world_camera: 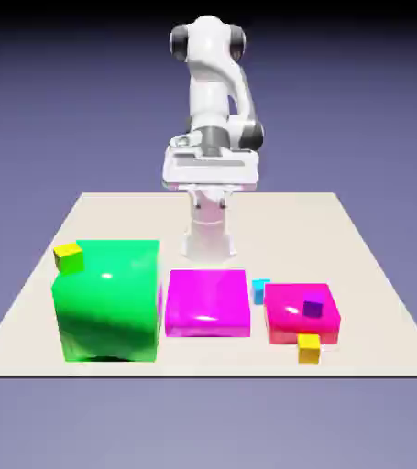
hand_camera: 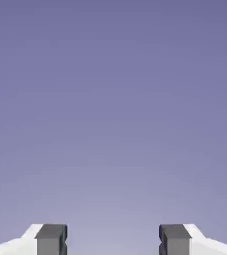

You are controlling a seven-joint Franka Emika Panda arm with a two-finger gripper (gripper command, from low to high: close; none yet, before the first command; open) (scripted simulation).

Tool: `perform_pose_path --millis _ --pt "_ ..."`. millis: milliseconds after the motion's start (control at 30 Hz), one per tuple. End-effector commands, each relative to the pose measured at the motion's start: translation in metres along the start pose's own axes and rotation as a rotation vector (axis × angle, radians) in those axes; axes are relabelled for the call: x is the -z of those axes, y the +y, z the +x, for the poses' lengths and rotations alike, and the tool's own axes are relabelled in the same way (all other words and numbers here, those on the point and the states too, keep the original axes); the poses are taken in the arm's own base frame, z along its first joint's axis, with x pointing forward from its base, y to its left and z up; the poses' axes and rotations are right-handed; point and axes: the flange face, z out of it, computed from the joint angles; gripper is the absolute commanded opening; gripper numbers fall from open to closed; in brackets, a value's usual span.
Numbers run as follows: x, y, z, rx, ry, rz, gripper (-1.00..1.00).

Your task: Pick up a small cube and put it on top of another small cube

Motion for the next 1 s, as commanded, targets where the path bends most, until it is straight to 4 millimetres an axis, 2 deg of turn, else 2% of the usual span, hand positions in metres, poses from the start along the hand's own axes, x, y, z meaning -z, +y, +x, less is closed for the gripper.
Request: perform_pose_path --millis 0,267,567,767,967 --pt "-0.010 -0.006 -0.002 0.002 -0.026 -0.027 0.00" --pt "-0.096 -0.046 -0.034 0.004 -0.233 -0.236 0.00" --pt "-0.187 -0.077 -0.093 -0.018 -0.454 -0.457 0.00" --pt "-0.236 -0.092 -0.139 -0.048 -0.593 -0.591 0.00" --pt "-0.275 -0.104 -0.182 -0.092 -0.723 -0.714 0.00"
